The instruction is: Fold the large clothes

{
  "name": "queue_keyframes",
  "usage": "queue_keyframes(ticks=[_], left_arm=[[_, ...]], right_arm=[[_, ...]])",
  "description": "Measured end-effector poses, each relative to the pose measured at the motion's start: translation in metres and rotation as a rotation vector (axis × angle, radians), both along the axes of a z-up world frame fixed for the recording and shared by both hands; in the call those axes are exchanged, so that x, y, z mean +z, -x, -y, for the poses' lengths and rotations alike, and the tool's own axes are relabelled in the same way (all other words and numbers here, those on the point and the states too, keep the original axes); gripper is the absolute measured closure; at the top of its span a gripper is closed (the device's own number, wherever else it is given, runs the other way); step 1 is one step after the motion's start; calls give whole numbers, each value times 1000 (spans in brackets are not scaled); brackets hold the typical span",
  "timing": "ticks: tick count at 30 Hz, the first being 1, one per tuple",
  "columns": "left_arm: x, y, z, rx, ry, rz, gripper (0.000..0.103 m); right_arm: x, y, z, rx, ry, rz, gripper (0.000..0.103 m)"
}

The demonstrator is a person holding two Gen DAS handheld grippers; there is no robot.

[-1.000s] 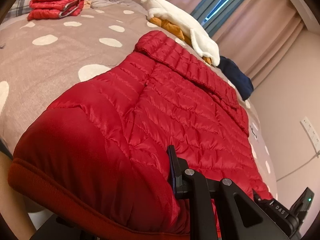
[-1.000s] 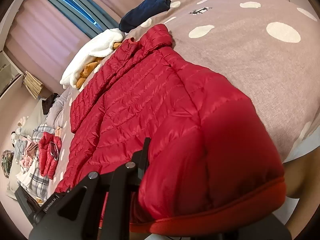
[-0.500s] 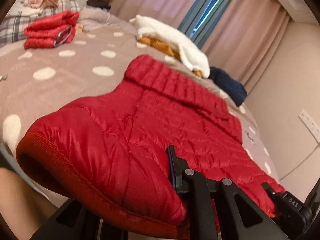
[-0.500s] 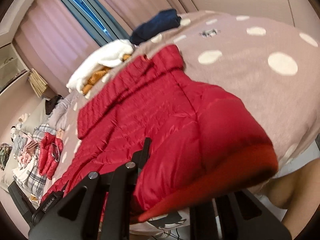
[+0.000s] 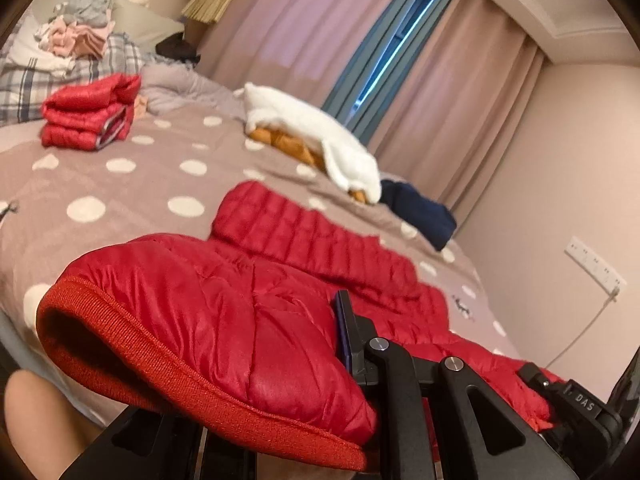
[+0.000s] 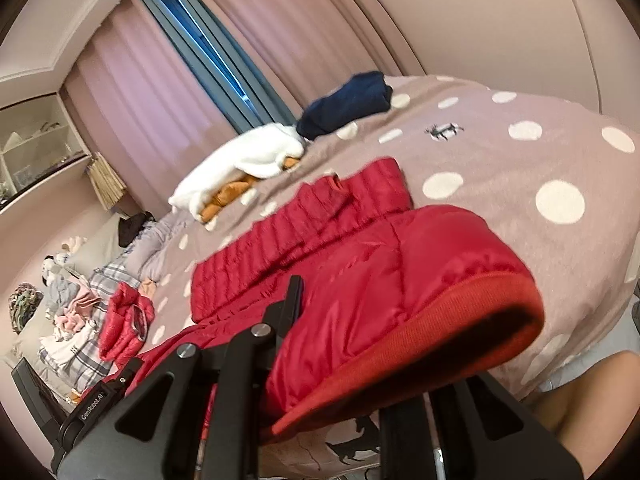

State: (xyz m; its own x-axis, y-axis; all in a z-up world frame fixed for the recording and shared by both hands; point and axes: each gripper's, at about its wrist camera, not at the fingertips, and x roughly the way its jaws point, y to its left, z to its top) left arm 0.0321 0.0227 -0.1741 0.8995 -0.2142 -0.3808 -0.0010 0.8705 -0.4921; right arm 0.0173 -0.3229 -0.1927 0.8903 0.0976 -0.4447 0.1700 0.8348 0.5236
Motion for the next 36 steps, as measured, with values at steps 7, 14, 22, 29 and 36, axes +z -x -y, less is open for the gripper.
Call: queue_keyframes(ticks=[7,14,22,29,36], left_arm=[[22,15,-1,-2,-4,76,86],[38,29,-6,-7,4,137,86],[55,51,-5,-15,-11,216,86],[71,58,-4,6,-23,240,86],[84,71,-2,-30,-9,317,86]], right_arm=[[28,16,-4,3,38,84,87],[44,29,-6,9,61,159,87],[65,48,-4,24,53,250,86],[79,57,-6,46,42,301,85],[92,69,-3,36,55,373,84]])
